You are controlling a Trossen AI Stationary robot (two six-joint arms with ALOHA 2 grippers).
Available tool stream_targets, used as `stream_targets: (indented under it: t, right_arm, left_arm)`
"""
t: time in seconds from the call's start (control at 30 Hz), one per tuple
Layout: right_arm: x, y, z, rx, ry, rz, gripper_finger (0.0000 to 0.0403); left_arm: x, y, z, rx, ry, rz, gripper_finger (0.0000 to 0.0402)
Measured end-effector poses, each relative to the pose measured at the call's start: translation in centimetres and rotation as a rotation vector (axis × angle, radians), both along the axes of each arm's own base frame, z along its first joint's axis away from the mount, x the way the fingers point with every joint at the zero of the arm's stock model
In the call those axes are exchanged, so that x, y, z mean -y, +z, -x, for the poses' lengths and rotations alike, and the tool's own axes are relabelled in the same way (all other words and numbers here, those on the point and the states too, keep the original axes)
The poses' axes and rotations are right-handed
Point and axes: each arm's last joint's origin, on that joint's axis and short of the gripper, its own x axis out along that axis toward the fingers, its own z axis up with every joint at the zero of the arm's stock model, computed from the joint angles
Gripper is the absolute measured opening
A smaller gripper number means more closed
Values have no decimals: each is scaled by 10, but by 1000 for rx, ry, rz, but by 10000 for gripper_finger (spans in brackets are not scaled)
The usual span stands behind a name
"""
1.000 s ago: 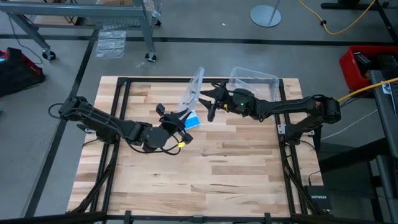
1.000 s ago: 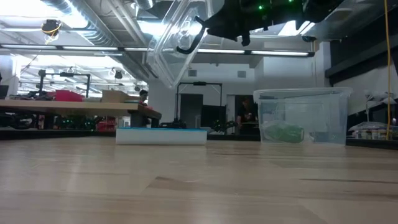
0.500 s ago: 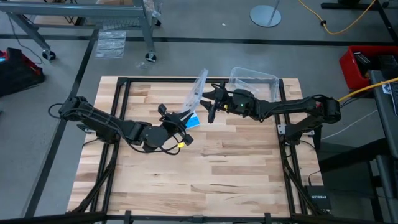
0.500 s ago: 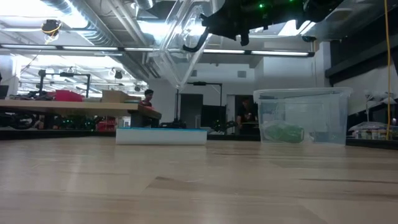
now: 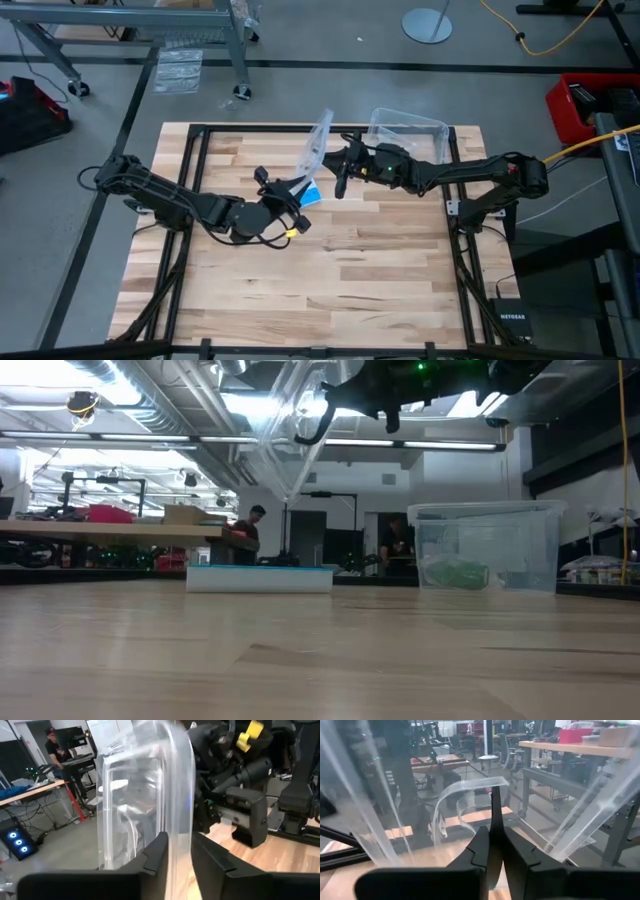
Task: Roll bandage
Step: Close the transparent tupperware lid
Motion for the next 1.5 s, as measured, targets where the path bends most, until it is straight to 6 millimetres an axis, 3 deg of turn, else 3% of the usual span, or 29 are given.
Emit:
stream_targets:
  t: [0.27, 0.47, 0.57, 0.93, 1.23, 1.33, 1.5]
  right_arm:
    - [1, 1, 3, -27, -37, 14, 33]
    - [0, 13, 20, -98, -117, 54, 33]
    - [0, 29, 31, -165, -161, 106, 33]
    - [-3, 104, 69, -421, -261, 132, 33]
    - [0, 173, 116, -563, -353, 159, 33]
    - [8, 180, 133, -631, -404, 136, 33]
    - [26, 172, 149, -772, -432, 68, 33]
  left_arm:
    - [0, 7, -1, -18, 4, -71, 119]
    - [-4, 19, 3, -94, 212, -200, 123]
    - [-5, 22, 5, -142, 281, -229, 123]
    - [-5, 18, 6, -166, 286, -236, 124]
    - [-6, 7, 6, -180, 284, -221, 124]
    - [-6, 3, 7, -181, 284, -210, 124]
    - [-9, -3, 7, -176, 282, -186, 124]
